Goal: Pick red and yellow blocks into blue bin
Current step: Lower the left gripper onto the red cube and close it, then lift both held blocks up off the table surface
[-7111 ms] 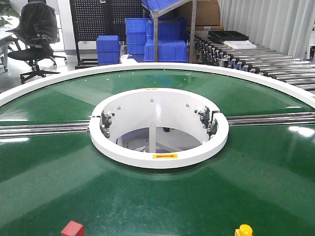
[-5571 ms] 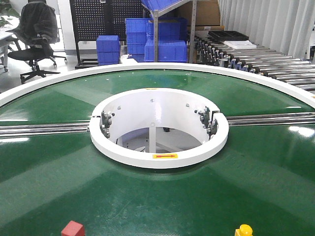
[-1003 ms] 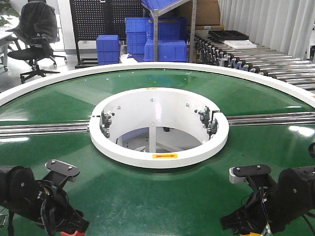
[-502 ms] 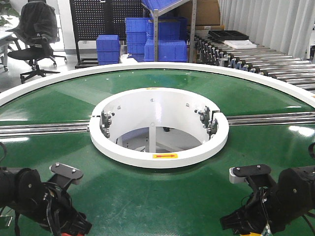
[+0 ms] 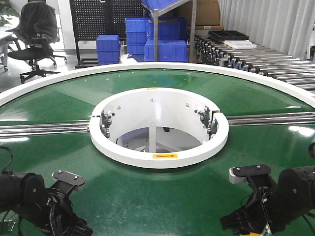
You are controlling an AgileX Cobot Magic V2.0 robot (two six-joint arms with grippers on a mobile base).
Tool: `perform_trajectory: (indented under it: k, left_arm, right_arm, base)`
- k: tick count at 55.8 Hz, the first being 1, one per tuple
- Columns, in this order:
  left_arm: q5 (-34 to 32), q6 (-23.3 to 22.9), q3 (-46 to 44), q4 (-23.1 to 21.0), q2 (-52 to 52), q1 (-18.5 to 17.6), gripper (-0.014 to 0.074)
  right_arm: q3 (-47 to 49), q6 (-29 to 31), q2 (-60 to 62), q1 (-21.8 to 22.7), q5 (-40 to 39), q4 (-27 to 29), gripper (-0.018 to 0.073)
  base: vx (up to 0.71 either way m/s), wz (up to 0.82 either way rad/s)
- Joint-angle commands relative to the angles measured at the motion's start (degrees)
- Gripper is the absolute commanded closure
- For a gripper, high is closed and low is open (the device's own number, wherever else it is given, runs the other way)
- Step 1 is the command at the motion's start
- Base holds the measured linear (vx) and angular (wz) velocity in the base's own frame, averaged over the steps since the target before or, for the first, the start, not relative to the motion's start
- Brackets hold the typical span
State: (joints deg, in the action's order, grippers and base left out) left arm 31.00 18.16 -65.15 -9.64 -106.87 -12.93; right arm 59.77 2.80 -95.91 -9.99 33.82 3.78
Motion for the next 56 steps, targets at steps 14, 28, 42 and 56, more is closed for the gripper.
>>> perform_trajectory:
  k: [14, 28, 42, 56]
  left_arm:
    - [-0.50, -0.20, -1.62, -0.76, 2.32, -0.03, 0.0484]
    - [0.60, -0.33, -1.67, -1.51, 5.58, -0.03, 0.0604]
    - [-3.17, -0.33, -1.61, -1.61, 19.00, -0.03, 0.0597]
    - [-3.25, -0.39, -0.73, -1.61, 35.09, -0.03, 0.0597]
  right_arm:
    - [1.57, 0.51, 2.68, 0.02, -2.32, -0.30, 0.0570]
    - [1.57, 0.51, 2.73, 0.02, -1.48, -0.46, 0.0570]
    - [1.57, 1.97, 6.99, 0.02, -0.66, -0.54, 0.0570]
    - [1.32, 3.88, 20.37, 0.02, -0.84, -0.21, 0.0570]
  base:
    - [0.00, 0.00]
    - [0.00, 0.00]
    - [0.00, 0.00]
    - [0.00, 0.00]
